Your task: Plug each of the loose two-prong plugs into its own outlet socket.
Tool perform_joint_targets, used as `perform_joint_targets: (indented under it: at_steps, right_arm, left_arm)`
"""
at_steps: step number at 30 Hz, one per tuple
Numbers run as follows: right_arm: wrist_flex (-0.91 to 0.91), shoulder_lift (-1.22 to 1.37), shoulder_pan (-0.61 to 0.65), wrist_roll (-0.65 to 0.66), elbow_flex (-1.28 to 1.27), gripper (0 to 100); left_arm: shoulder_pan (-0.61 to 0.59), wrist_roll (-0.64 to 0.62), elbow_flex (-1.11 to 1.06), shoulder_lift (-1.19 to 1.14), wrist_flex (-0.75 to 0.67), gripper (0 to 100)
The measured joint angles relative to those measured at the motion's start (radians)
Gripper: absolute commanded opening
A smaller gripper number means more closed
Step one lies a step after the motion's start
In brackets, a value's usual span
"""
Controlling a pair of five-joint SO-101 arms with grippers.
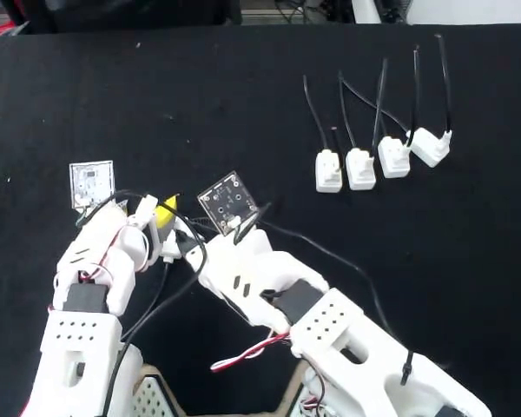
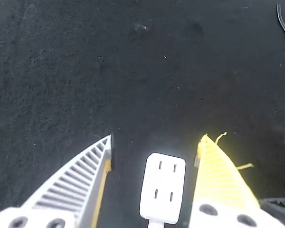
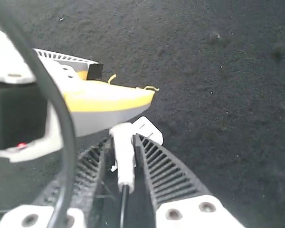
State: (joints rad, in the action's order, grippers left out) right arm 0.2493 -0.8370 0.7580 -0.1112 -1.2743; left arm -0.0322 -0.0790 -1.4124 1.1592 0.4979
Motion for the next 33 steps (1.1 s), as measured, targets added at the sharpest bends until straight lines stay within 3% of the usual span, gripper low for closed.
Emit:
perform_joint_targets:
  at_steps: [13,20,29,33]
  right_arm:
    - [0.055,-0.005,-0.011,0.034,0.006,1.2]
    - [0.285,-0.003,-0.068,0.14,0.006,11.3]
    - [0.262,0.282,-0.035,0.147,0.034,11.6]
    - [0.37,0.336,0.006,0.147,0.149,11.6]
  left_arm:
    - [-0.014,0.0,-0.009,-0.015,0.011,29]
    - [-0.175,0.003,-0.008,-0.015,0.071,29]
    - [-0.232,0.003,-0.008,-0.015,0.121,29]
    - [-0.232,0.003,-0.008,-0.015,0.121,29]
